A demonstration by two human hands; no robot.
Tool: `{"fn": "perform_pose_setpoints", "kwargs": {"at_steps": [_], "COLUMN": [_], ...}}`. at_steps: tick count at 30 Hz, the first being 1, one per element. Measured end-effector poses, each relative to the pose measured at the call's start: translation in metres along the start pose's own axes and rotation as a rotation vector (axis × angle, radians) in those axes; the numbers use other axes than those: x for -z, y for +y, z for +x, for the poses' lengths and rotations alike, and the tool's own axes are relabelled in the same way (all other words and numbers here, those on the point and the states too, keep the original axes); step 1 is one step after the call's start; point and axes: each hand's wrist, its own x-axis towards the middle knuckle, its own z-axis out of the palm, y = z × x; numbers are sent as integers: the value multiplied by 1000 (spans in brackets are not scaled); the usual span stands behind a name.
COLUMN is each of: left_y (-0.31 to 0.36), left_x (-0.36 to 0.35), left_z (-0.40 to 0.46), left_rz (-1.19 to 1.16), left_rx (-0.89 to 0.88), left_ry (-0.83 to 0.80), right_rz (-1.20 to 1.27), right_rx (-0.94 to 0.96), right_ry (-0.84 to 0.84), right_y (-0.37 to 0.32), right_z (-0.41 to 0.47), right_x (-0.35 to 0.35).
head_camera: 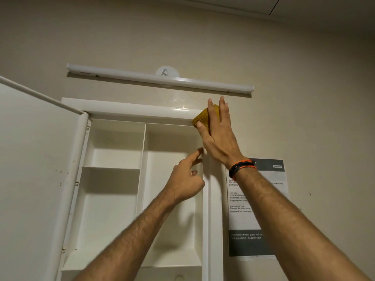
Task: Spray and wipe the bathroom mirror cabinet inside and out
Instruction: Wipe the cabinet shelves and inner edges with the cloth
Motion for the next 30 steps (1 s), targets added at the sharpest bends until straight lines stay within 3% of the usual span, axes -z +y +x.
{"fn": "perform_pose_setpoints", "kwargs": {"at_steps": [11,30], "left_y": [-11,-51], "left_x": [-7,-30], "left_z": [-11,-96], "left_rz": [-68,-60], "left_rx": [30,167], "left_ry": [-9,-133], "right_rz": [-82,-7], "right_rx": [27,-49], "right_ry": [-10,-105], "right_y": [2,-1], "right_z": [-20,-198], "right_x": [-4,-27]}}
